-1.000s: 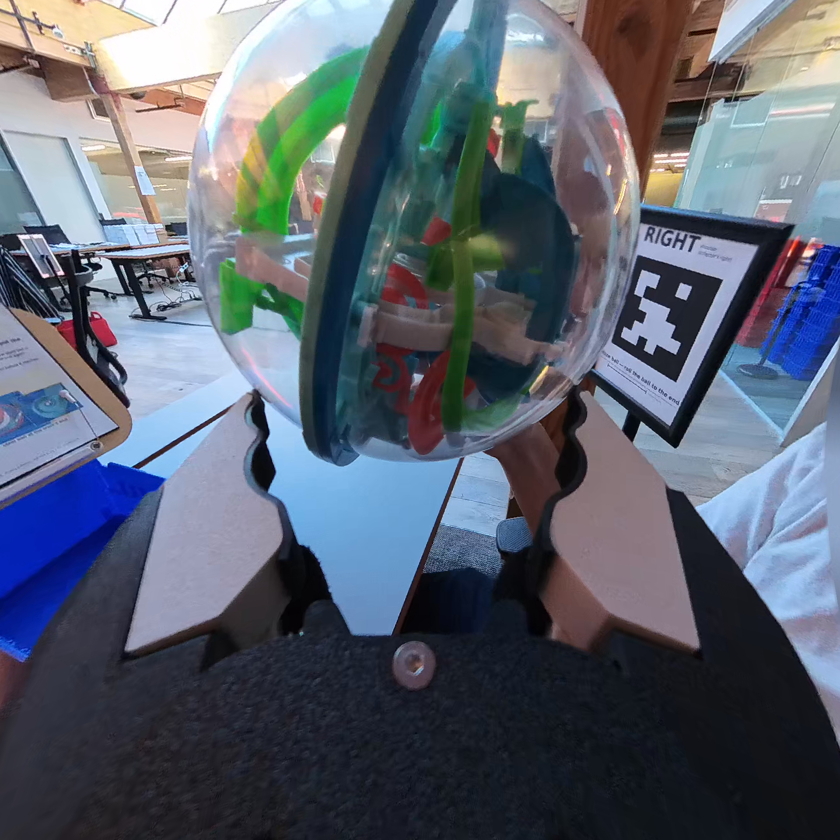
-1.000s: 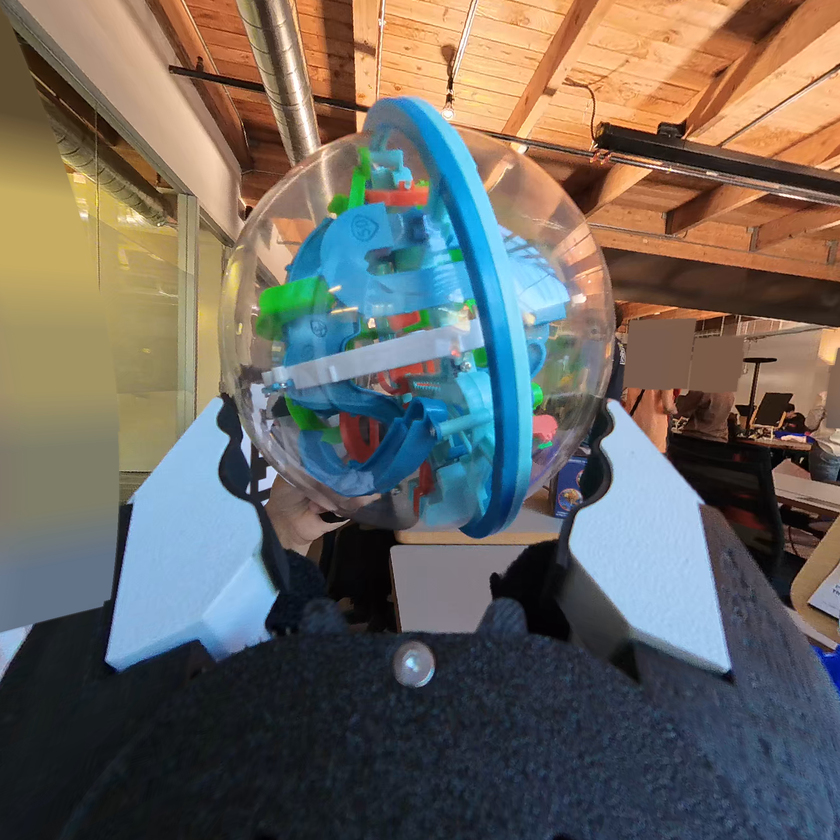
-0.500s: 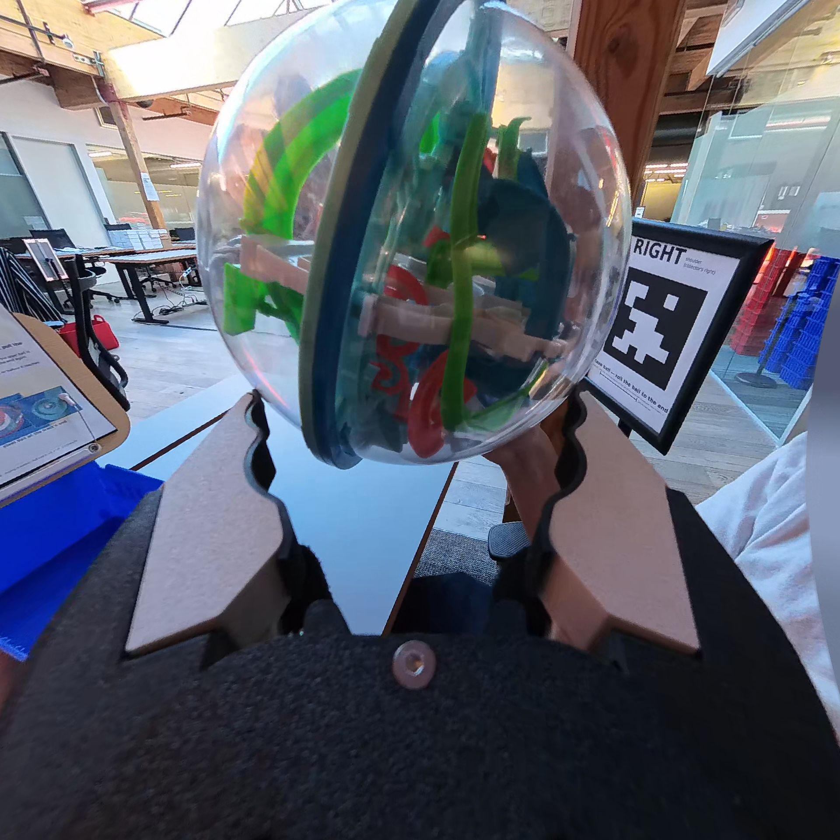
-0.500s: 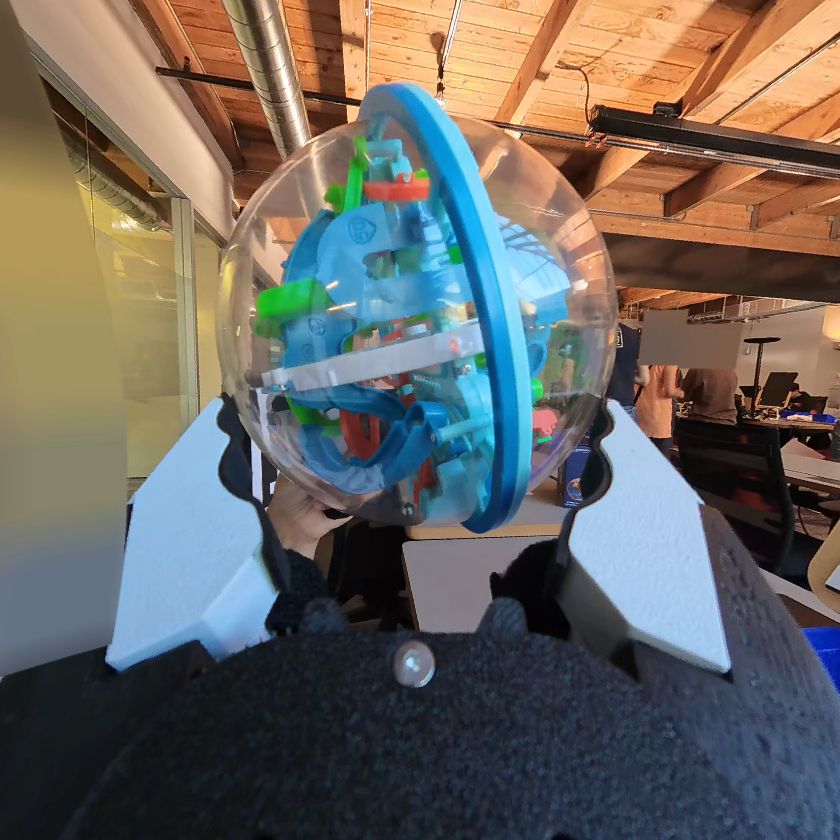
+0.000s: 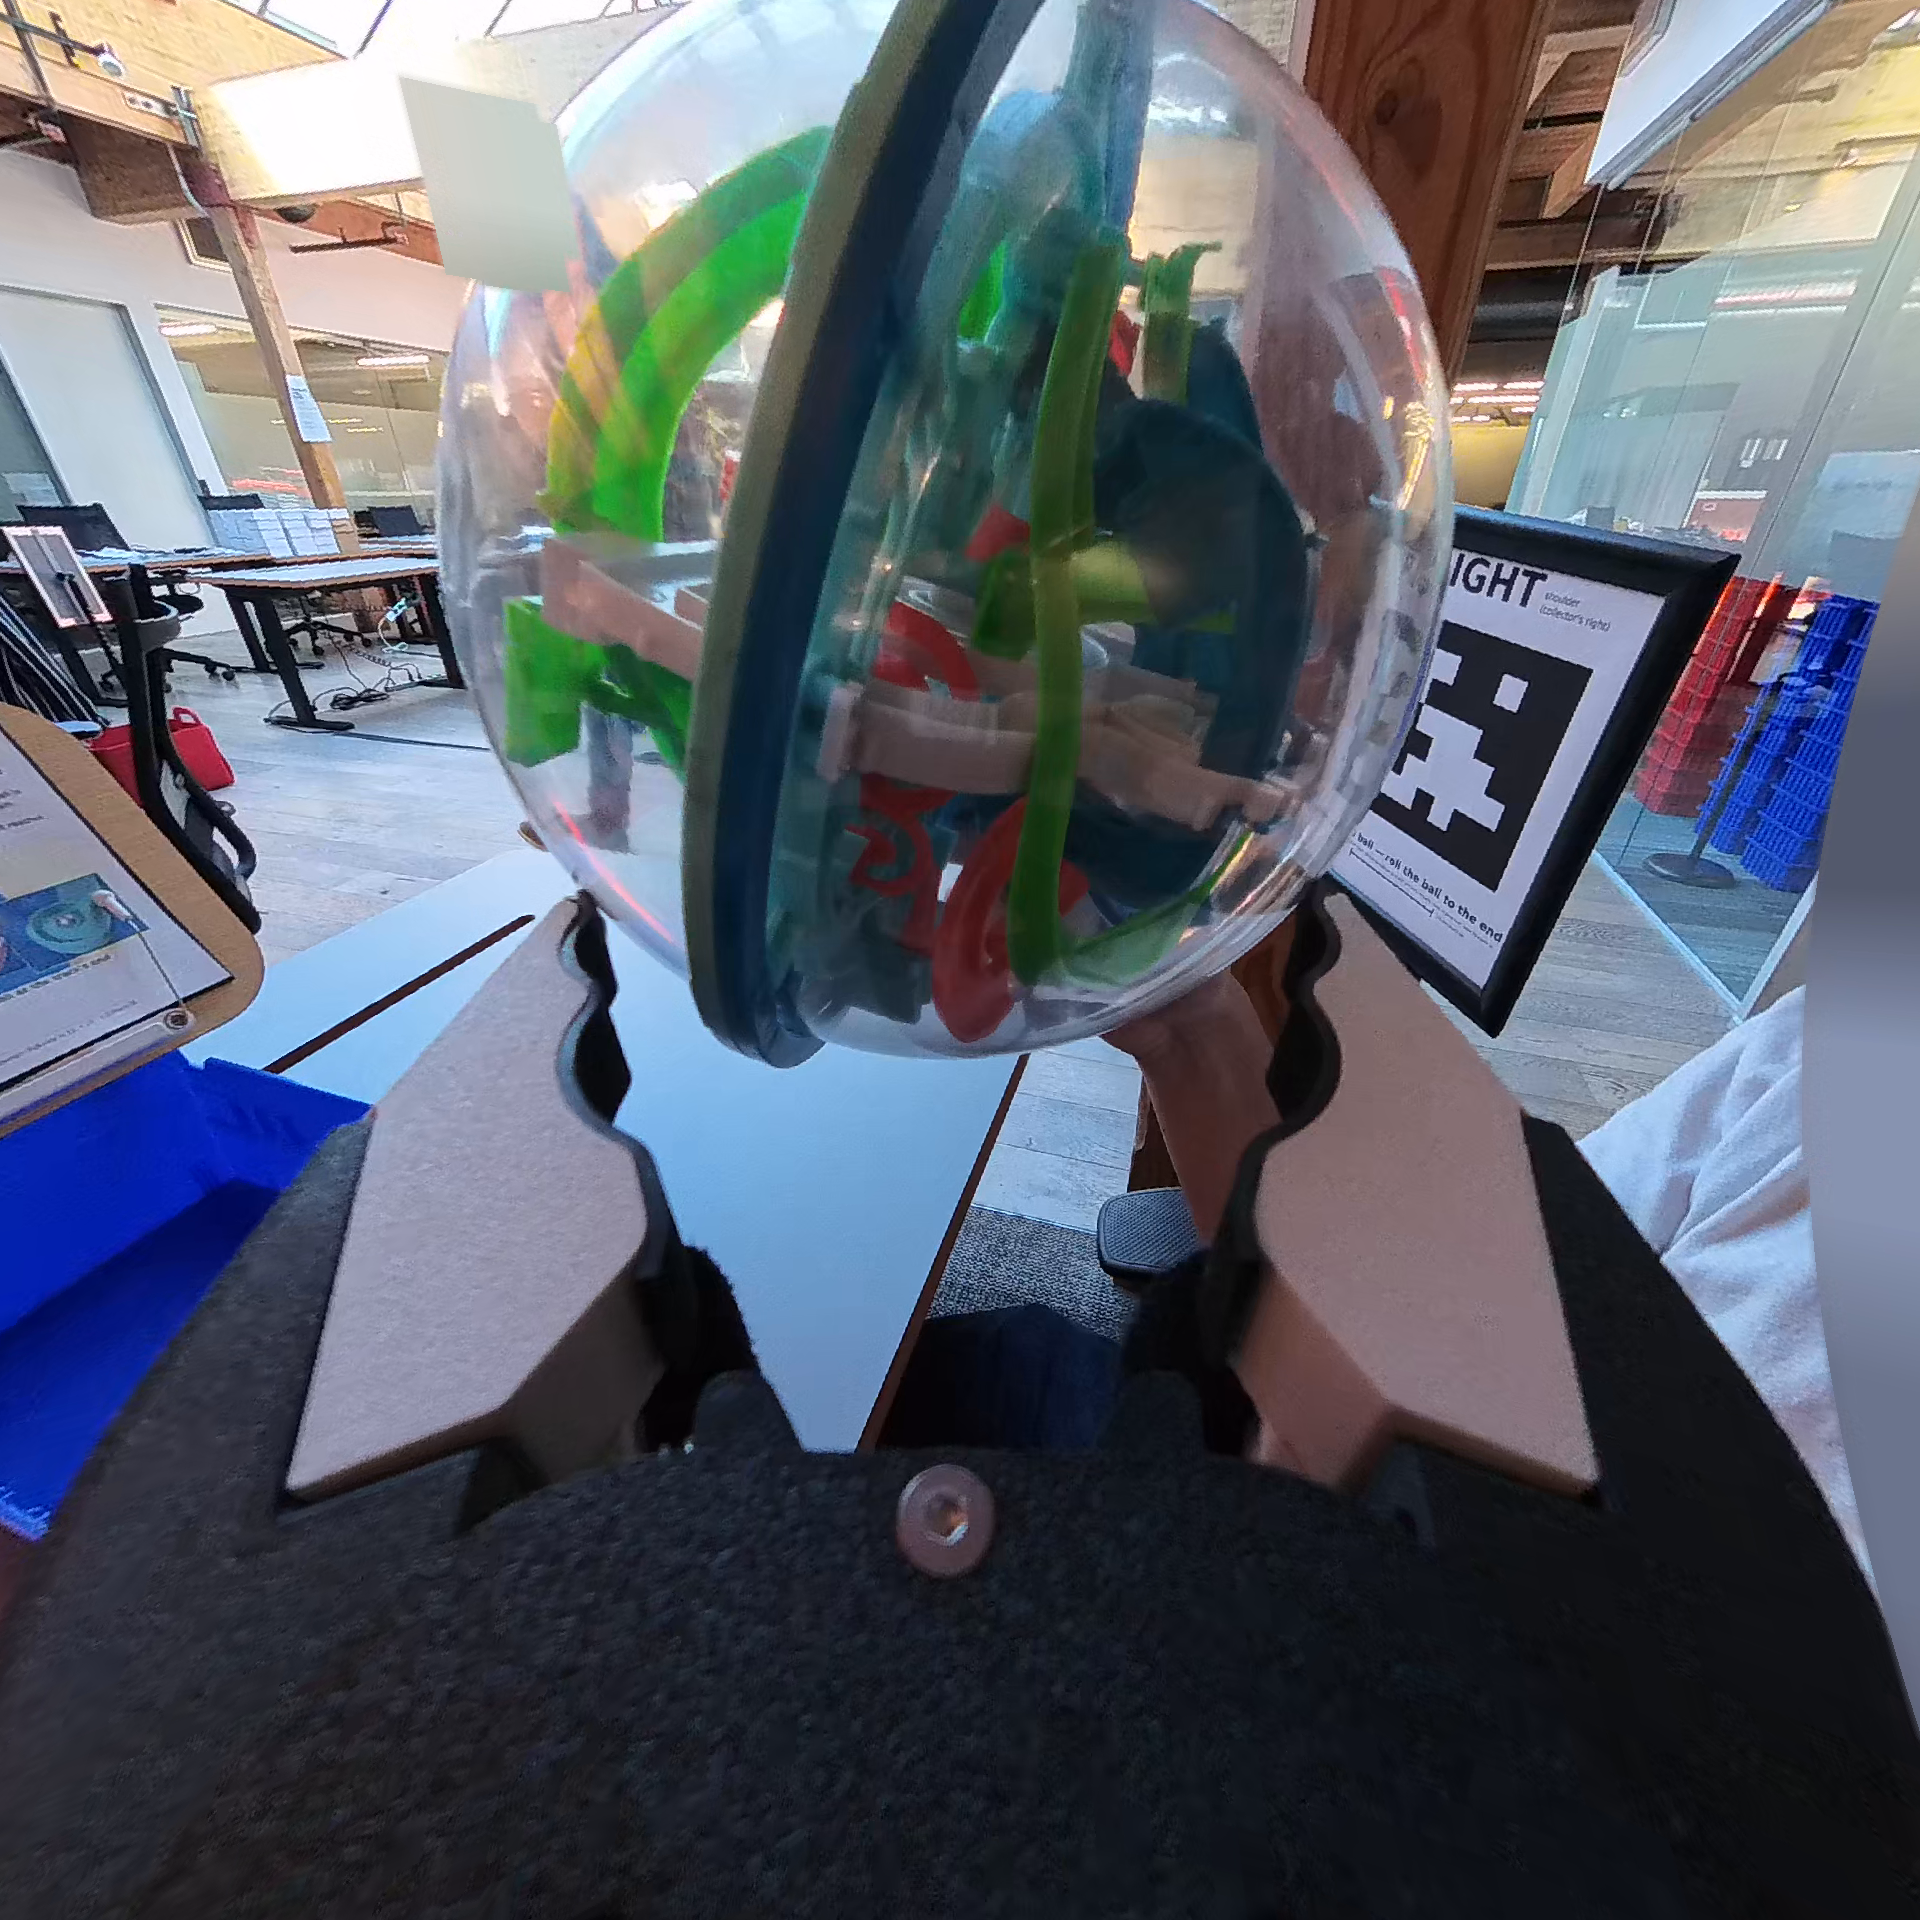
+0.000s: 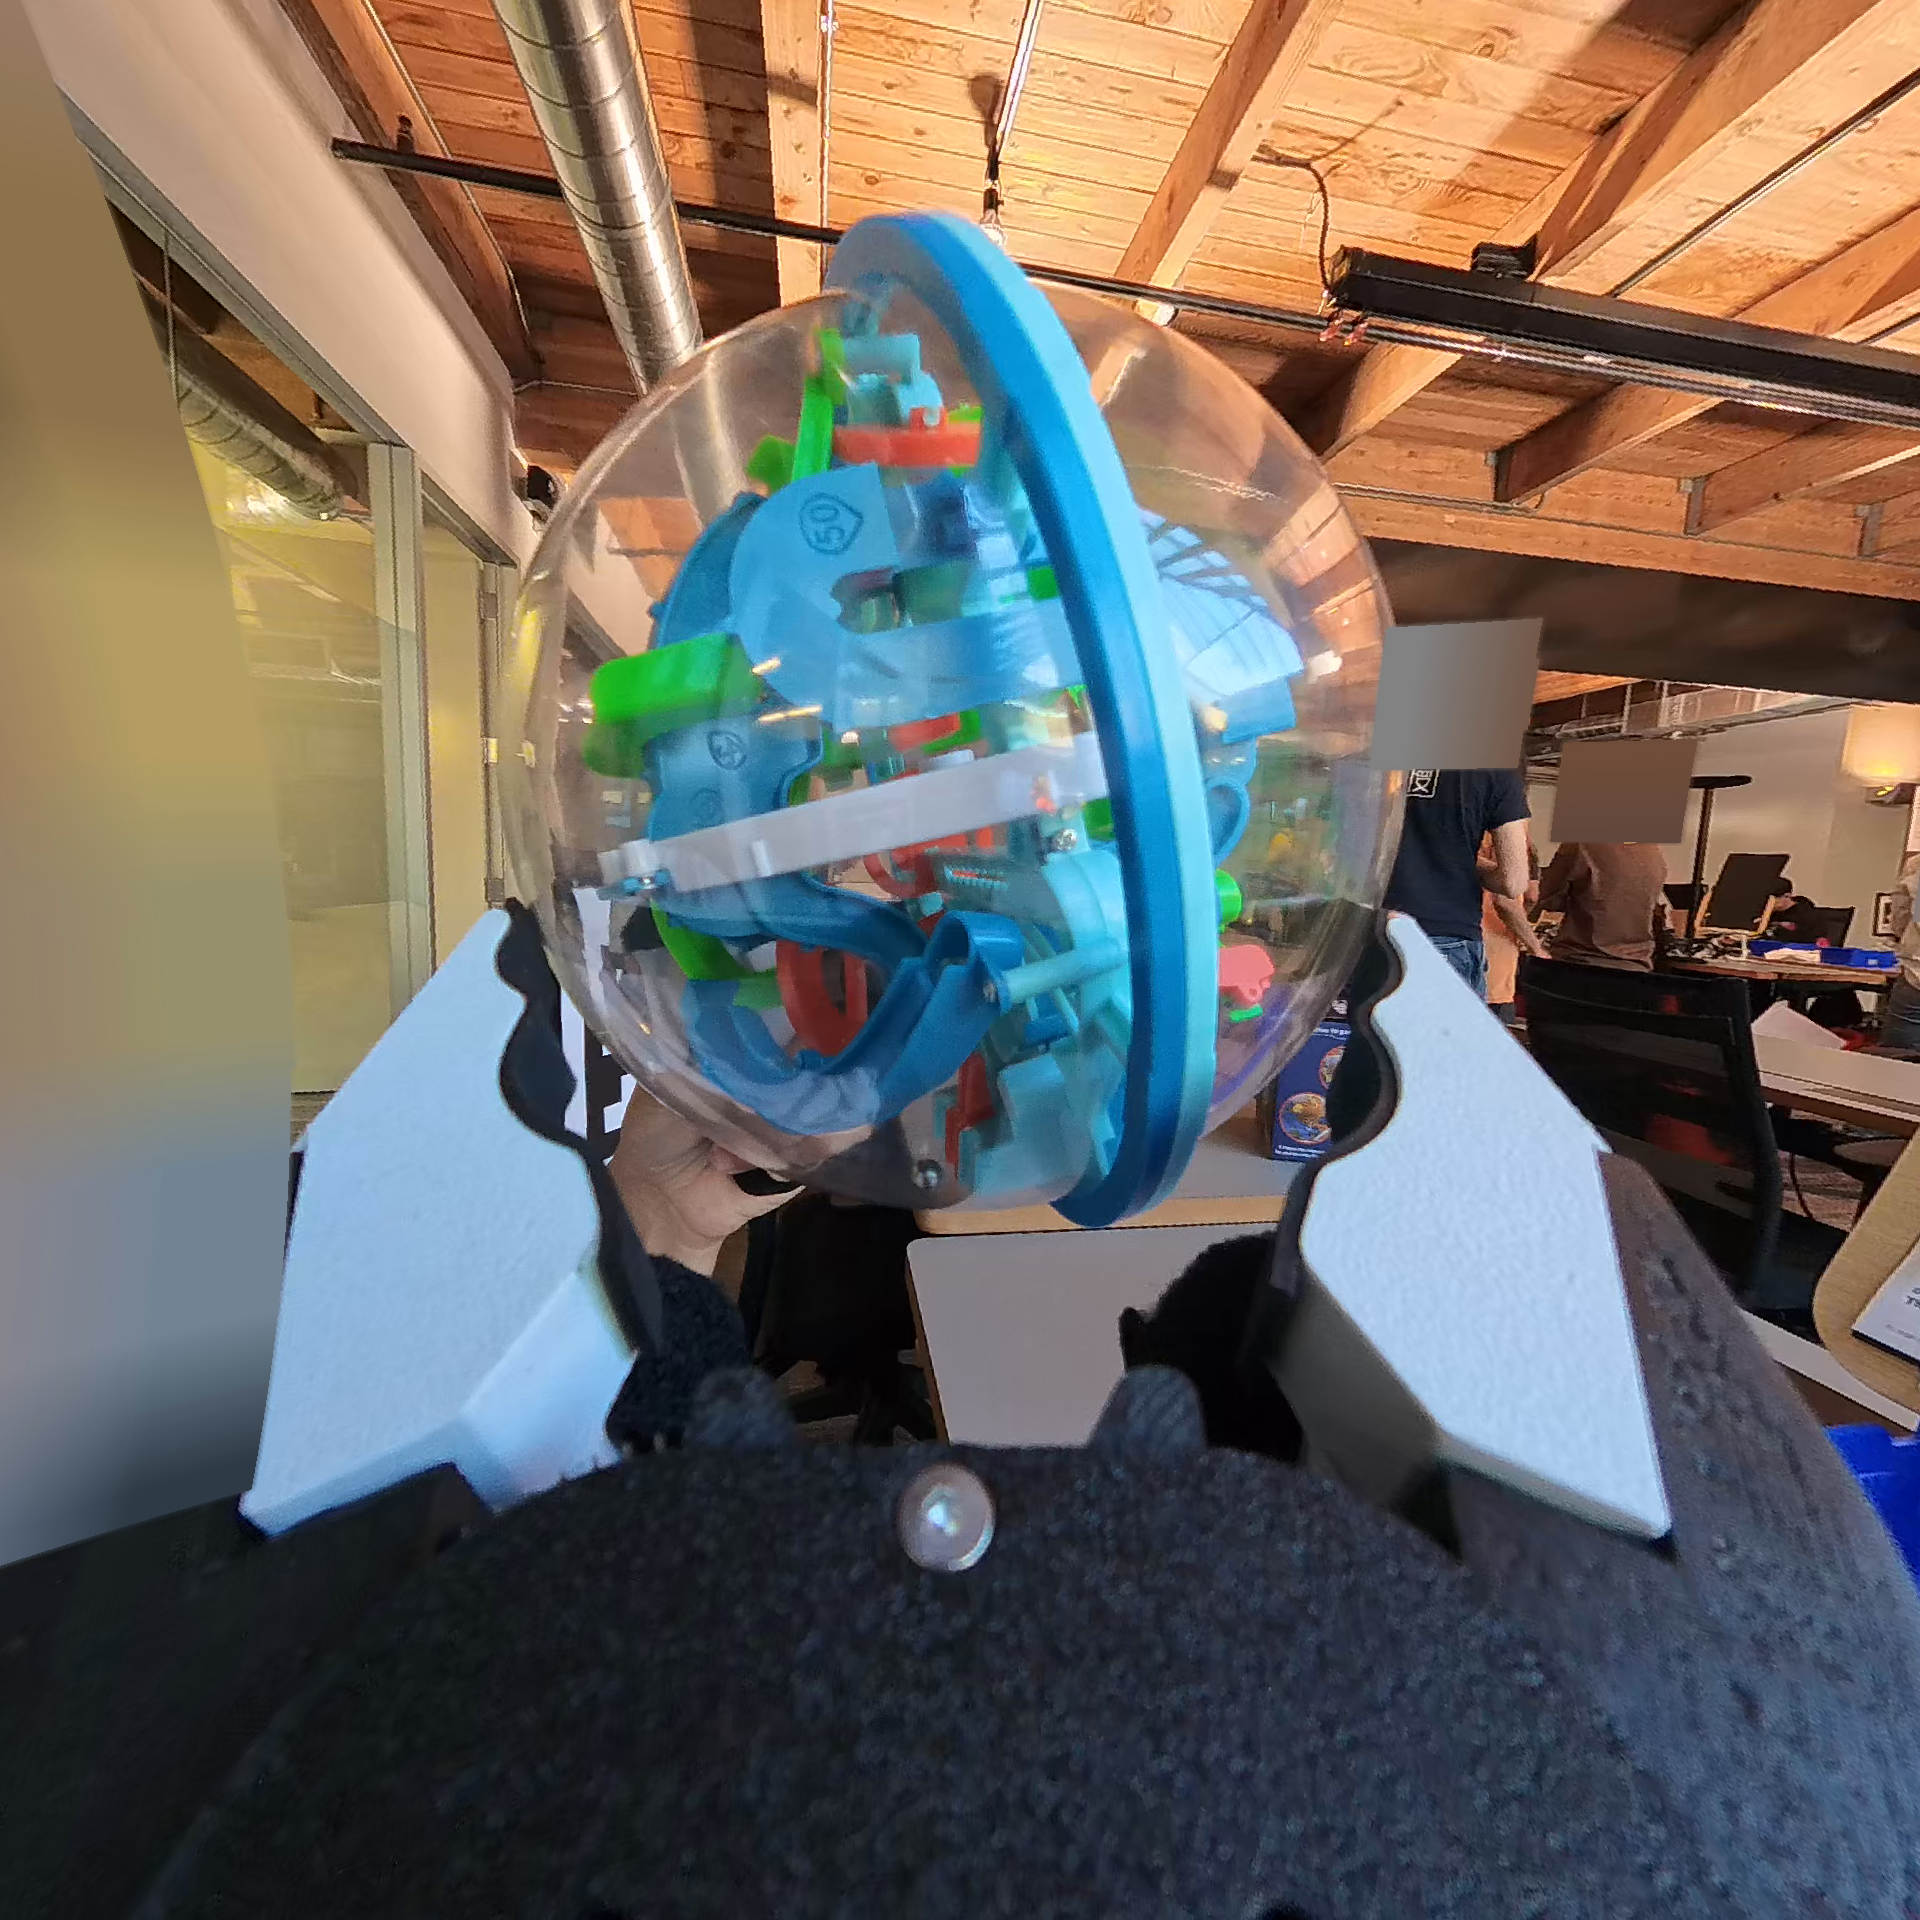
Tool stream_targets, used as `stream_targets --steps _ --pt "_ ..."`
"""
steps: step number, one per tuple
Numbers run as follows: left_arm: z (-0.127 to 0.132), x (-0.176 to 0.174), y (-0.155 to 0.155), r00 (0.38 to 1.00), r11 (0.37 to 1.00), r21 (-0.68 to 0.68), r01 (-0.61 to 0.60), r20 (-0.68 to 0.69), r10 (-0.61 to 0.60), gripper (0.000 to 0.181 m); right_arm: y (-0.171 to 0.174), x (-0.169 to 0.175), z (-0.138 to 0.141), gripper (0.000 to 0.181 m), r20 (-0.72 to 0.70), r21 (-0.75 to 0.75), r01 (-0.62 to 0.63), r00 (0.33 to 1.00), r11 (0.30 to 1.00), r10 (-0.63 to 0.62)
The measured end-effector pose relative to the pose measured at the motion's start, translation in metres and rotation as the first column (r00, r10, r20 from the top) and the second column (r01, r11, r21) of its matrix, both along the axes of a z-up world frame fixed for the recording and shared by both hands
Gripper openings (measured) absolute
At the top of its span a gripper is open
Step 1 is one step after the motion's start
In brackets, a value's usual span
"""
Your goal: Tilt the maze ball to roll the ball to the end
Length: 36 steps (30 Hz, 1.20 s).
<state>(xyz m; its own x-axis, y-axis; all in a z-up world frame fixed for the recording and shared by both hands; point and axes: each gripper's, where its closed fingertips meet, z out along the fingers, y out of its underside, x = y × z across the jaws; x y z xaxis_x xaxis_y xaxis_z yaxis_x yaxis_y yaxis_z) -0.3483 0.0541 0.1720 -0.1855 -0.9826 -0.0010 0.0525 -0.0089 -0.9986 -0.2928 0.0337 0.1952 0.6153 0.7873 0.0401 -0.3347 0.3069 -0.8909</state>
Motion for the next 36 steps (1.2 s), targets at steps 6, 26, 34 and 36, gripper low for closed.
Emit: stream_targets --steps 6,26,34,36 --pt "-0.0019 0.0024 -0.0014 1.0 1.0 -0.008 0.014 -0.006 -0.014 0.126 -0.0021 0.0017 0.0014 0.145 0.002 0.006 0.013 1.0 1.0 -0.013" --pt "-0.0045 0.0055 -0.0033 0.999 0.999 -0.021 0.03 -0.018 -0.031 0.126 -0.0041 0.0037 0.0028 0.145 0.003 0.005 0.029 1.0 1.0 -0.029" --pt "-0.0058 0.0067 -0.0038 0.999 0.999 -0.023 0.034 -0.024 -0.034 0.126 -0.0047 0.0045 0.0029 0.145 0.005 0.006 0.033 0.999 0.999 -0.033" --pt "-0.0061 0.0071 -0.0039 0.999 0.999 -0.023 0.035 -0.024 -0.035 0.126 -0.0049 0.0047 0.0029 0.145 0.004 0.006 0.034 0.999 0.999 -0.034"
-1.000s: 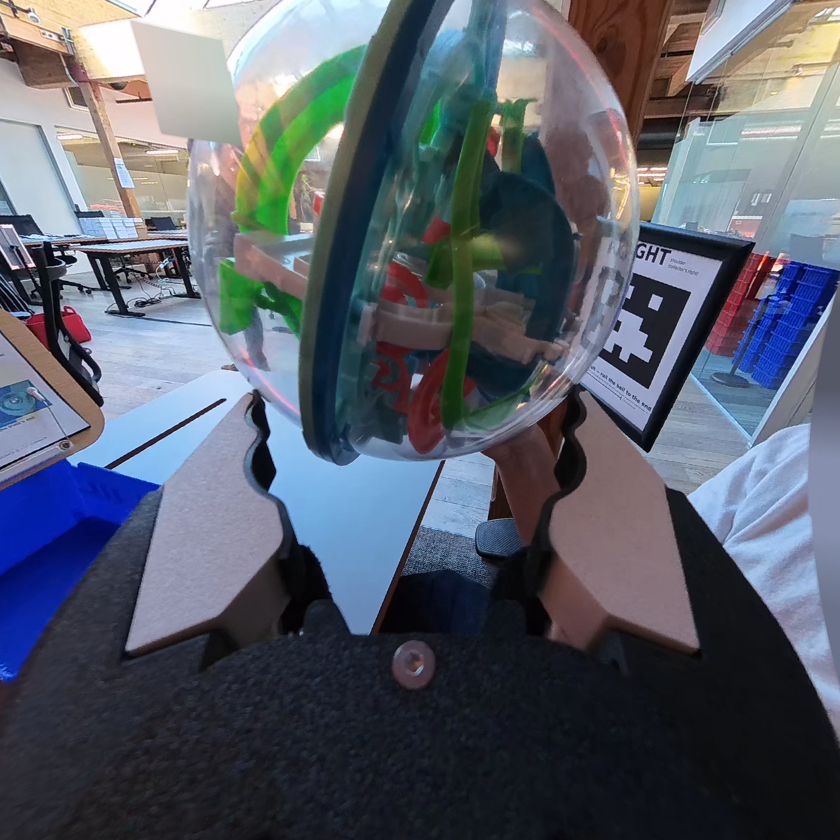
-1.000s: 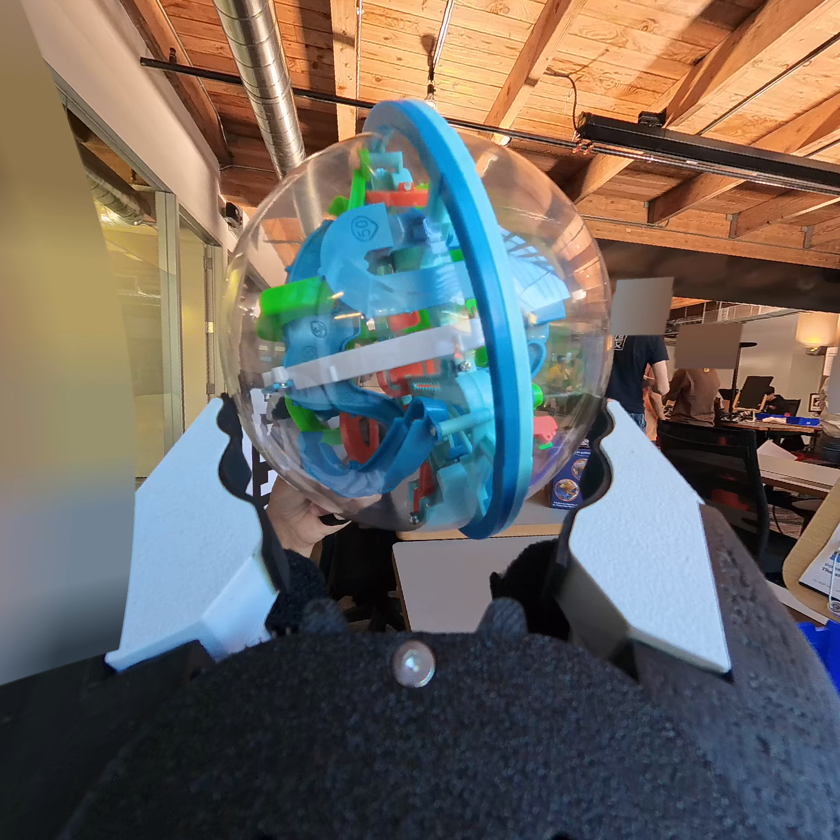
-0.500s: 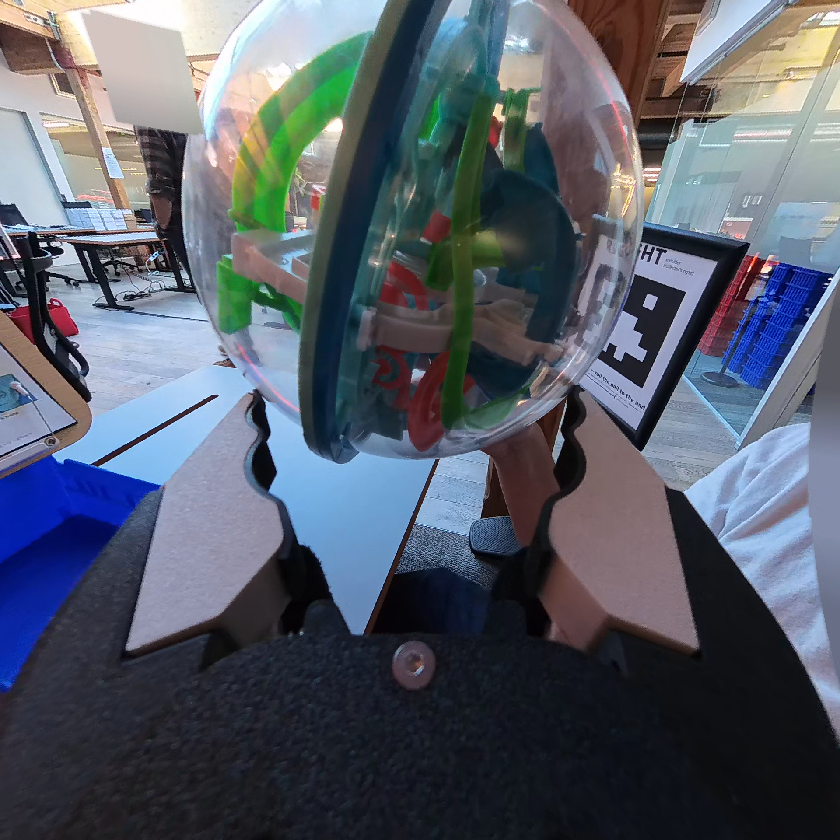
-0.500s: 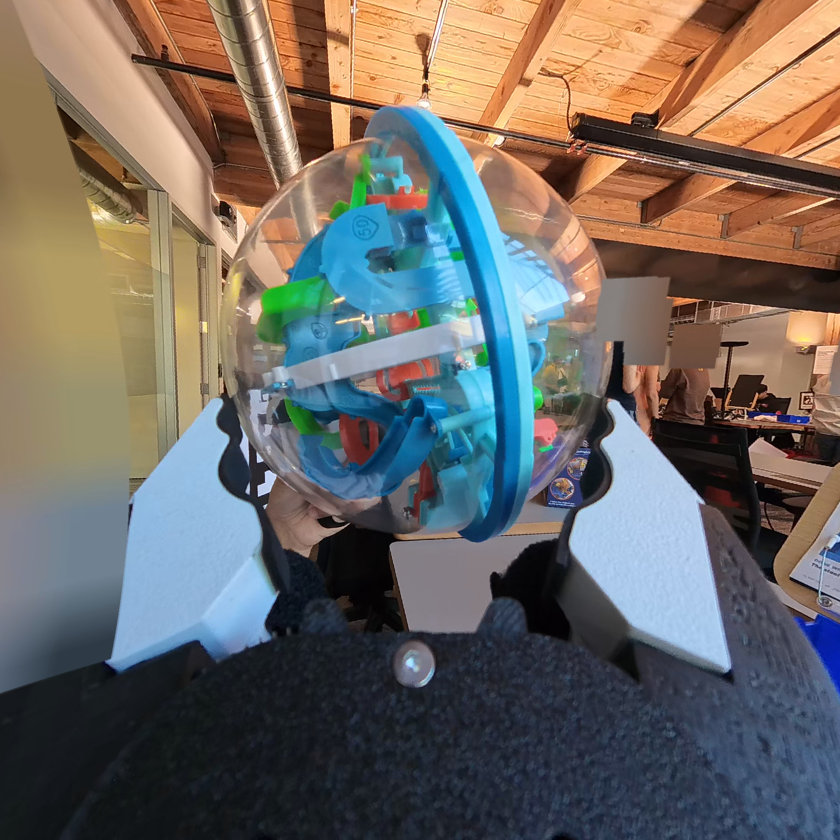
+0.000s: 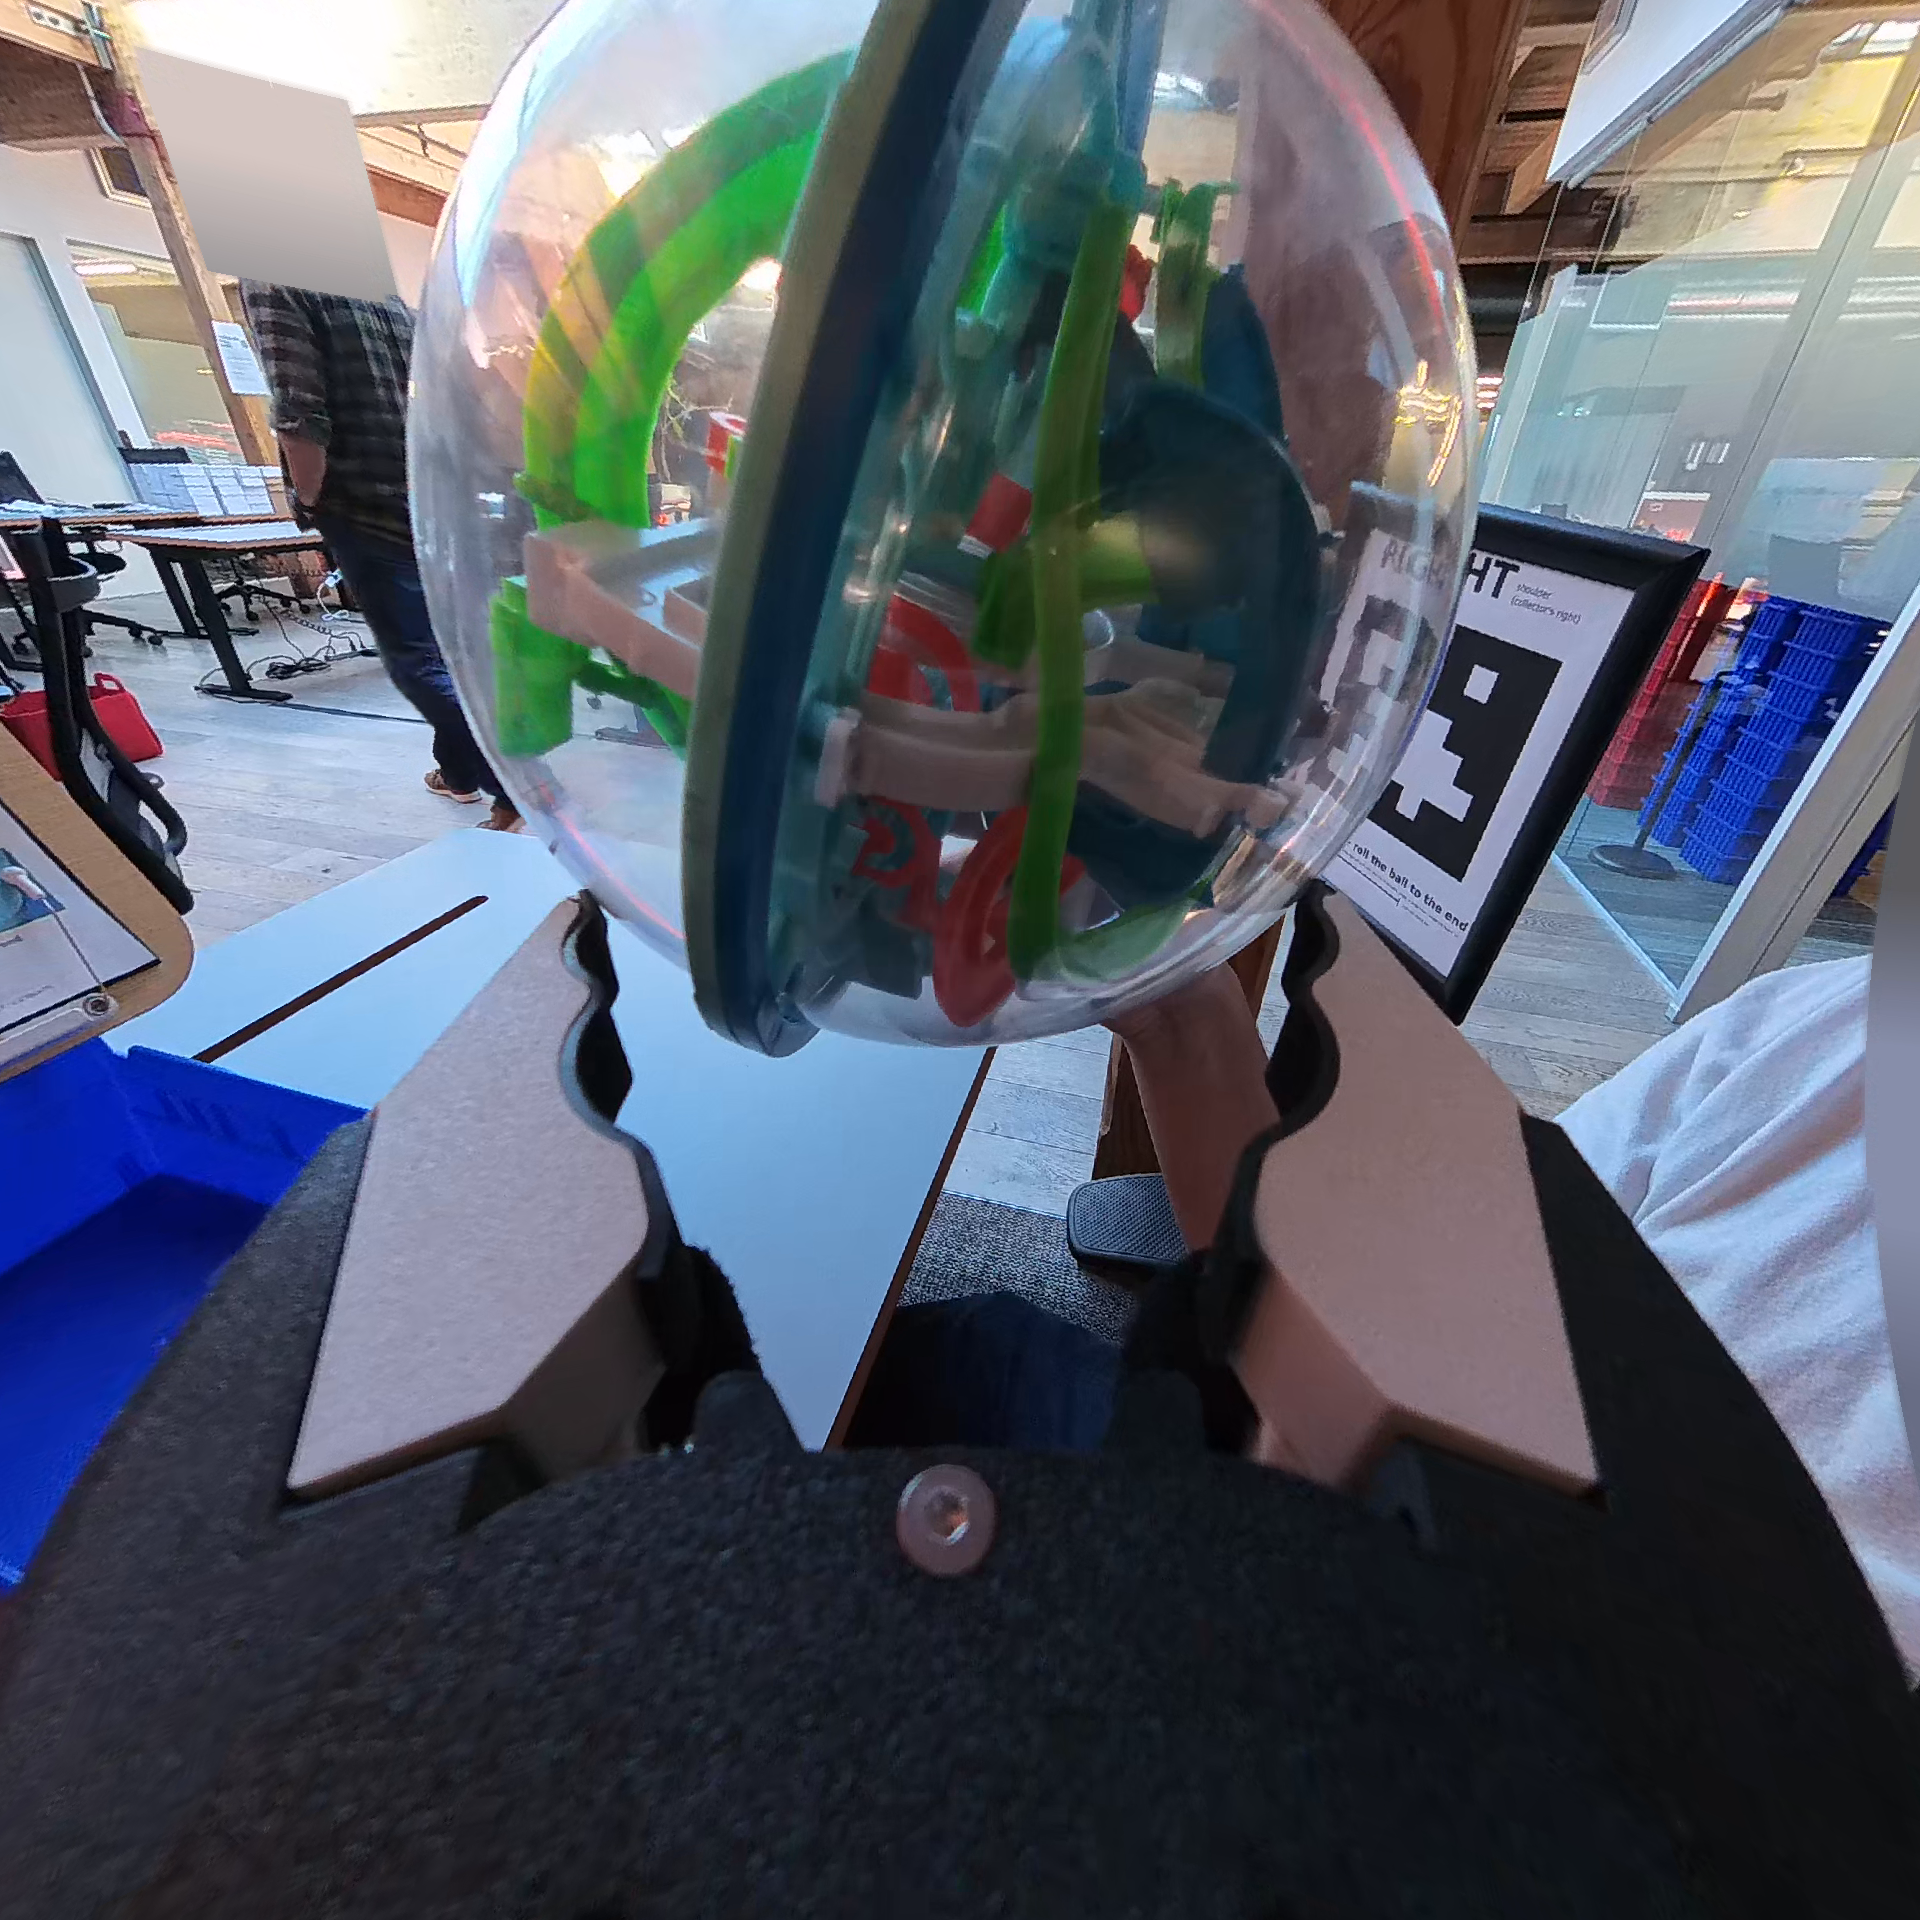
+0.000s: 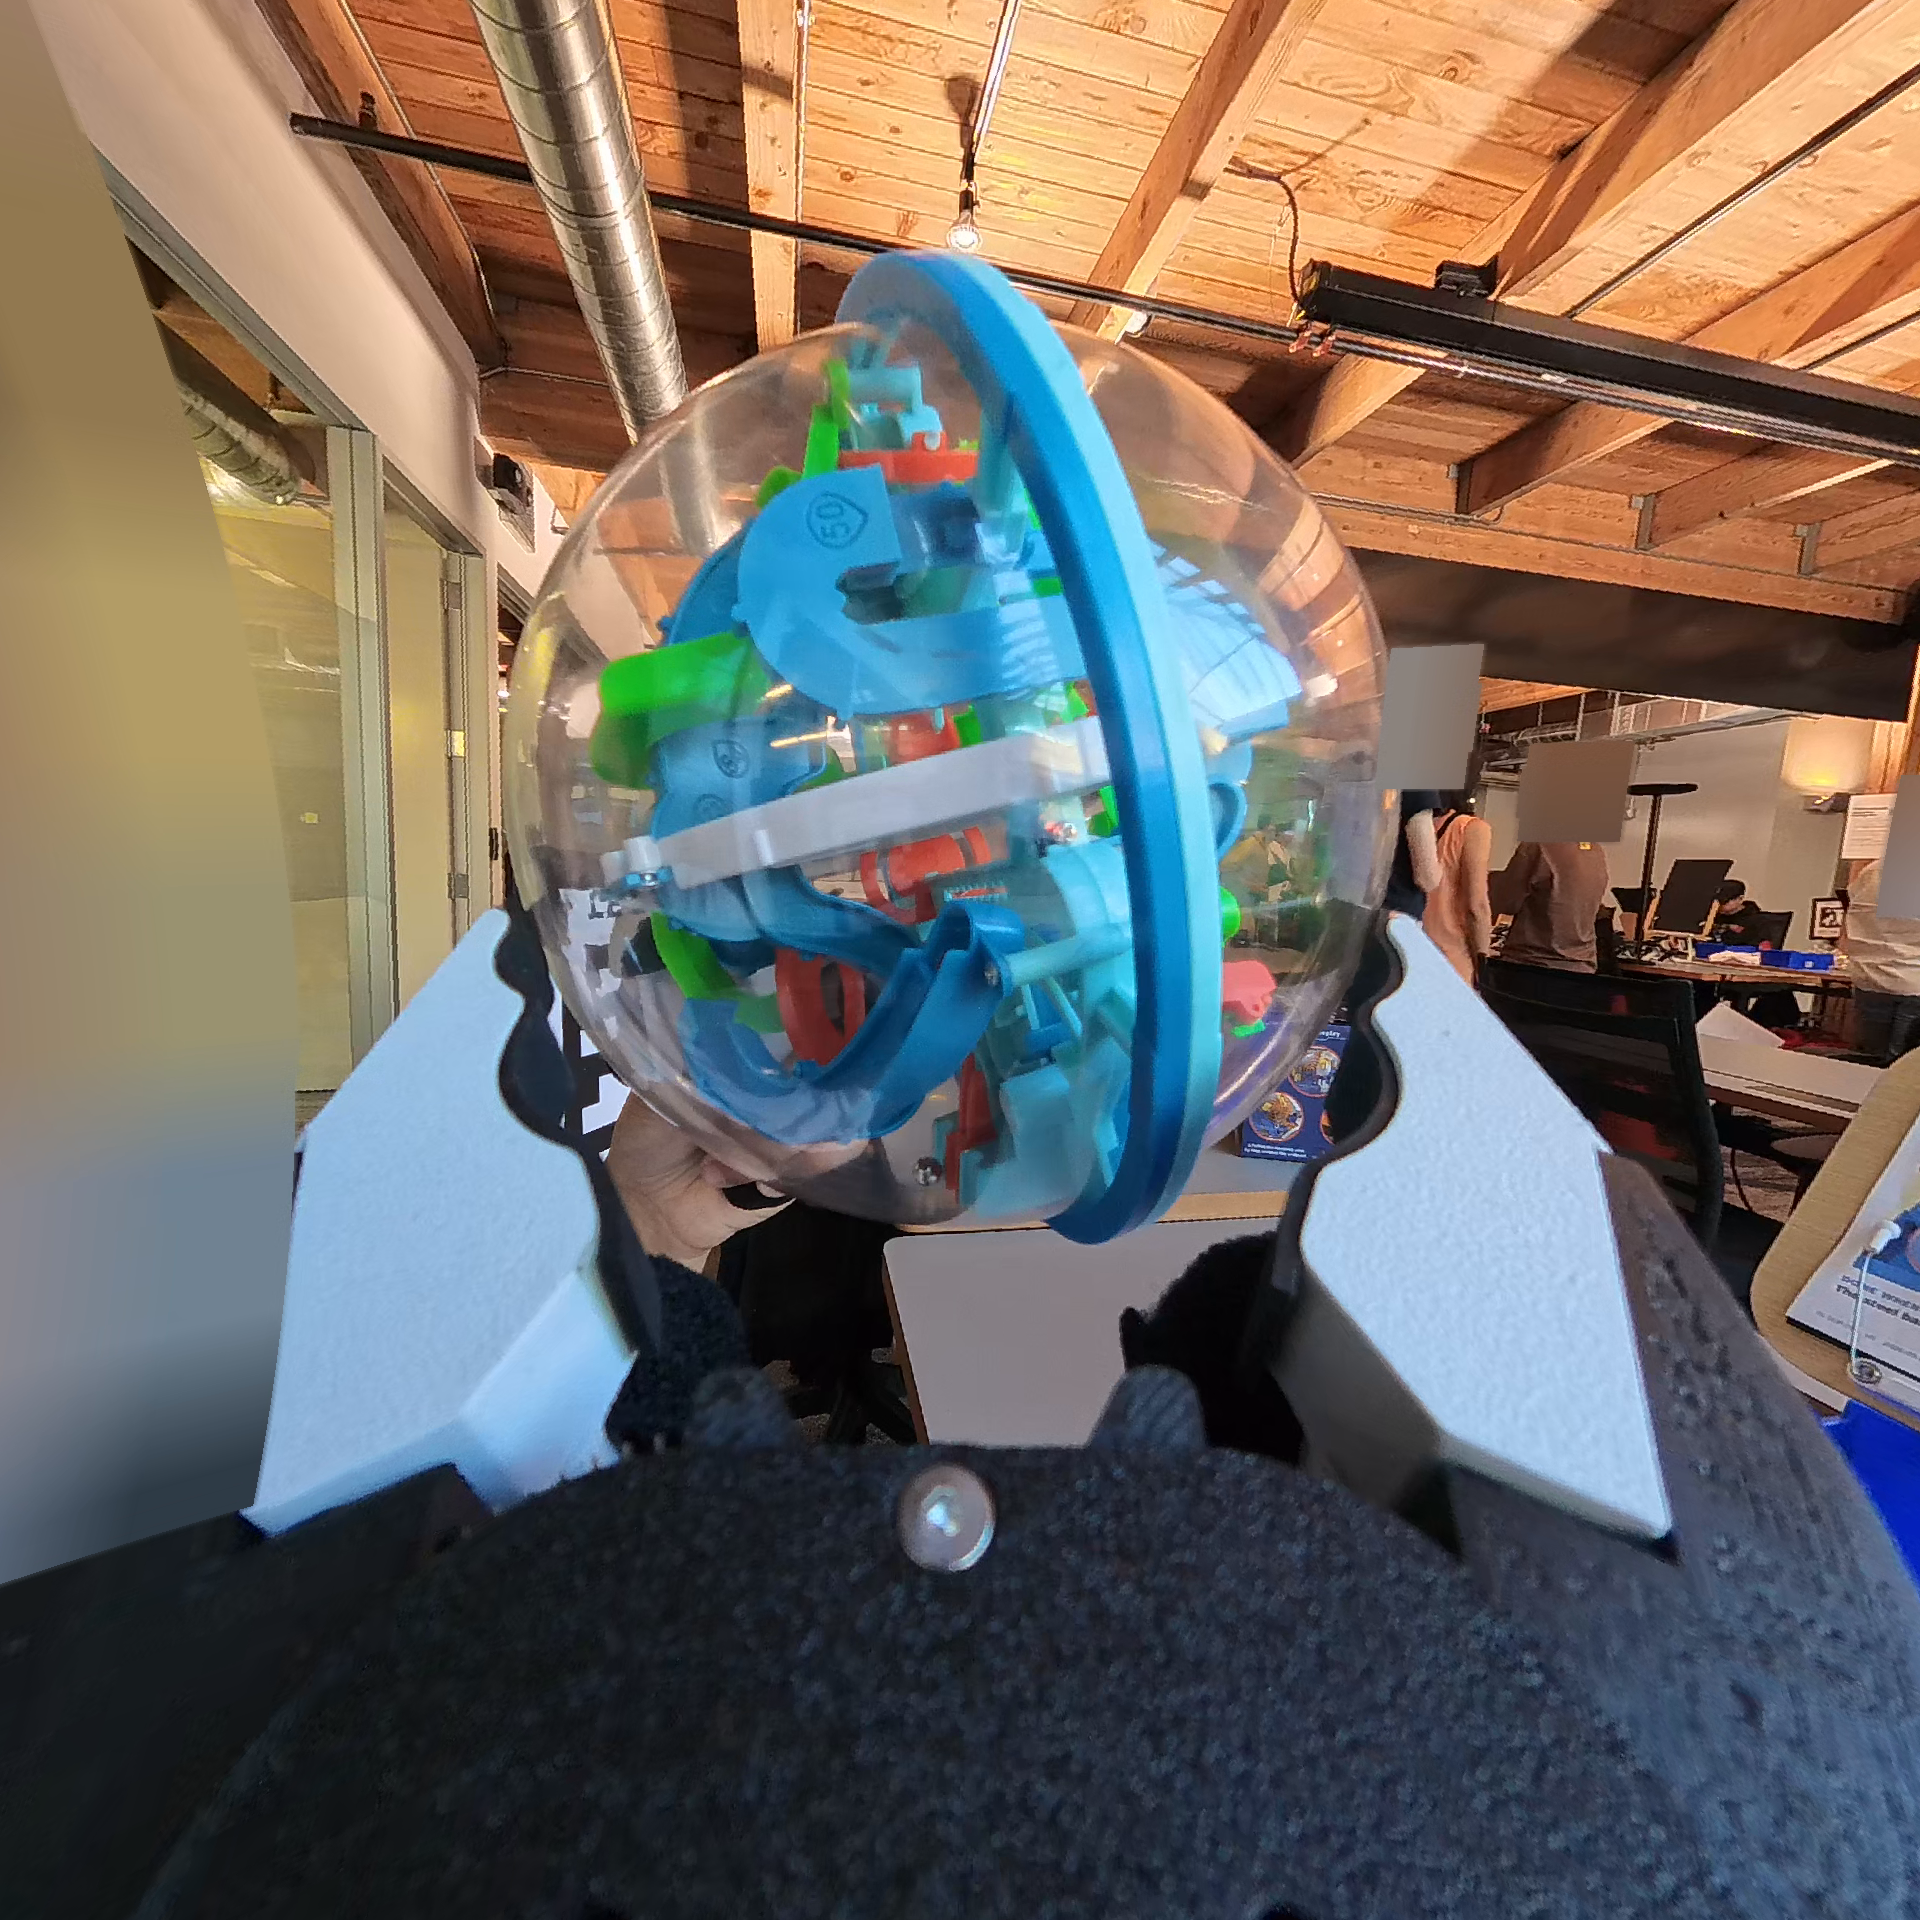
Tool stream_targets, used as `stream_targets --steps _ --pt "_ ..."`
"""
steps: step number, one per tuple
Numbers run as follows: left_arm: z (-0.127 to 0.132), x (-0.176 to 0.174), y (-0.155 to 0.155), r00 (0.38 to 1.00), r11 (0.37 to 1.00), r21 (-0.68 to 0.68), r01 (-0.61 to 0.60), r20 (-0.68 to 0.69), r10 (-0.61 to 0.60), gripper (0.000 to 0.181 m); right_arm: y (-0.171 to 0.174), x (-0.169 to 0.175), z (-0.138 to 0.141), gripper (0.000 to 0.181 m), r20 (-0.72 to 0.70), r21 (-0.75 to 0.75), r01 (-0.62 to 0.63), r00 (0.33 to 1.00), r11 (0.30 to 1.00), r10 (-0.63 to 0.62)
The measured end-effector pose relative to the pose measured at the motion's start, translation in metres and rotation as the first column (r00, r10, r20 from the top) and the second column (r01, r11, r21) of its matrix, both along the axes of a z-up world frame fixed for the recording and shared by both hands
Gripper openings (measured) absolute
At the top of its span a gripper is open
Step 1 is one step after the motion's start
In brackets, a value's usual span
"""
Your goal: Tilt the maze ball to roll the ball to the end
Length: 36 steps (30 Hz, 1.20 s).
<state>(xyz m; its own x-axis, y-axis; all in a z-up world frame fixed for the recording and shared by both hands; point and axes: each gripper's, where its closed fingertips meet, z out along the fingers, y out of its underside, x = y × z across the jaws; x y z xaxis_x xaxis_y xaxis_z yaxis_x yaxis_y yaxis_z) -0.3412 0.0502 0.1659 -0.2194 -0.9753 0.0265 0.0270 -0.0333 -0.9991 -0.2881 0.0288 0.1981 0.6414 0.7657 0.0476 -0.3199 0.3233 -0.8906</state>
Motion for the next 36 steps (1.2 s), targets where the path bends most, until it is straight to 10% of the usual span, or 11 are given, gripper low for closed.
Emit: stream_targets --steps 24,36 --pt "-0.024 0.027 0.035 0.996 0.967 -0.245 0.071 -0.041 -0.084 0.125 0.038 0.028 -0.022 0.147 -0.099 -0.214 0.075 0.99 0.974 -0.098" --pt "-0.16 0.077 0.09 0.968 0.732 -0.678 -0.069 -0.222 -0.115 0.123 0.124 0.085 -0.151 0.149 -0.222 -0.623 -0.044 0.967 0.781 -0.122"
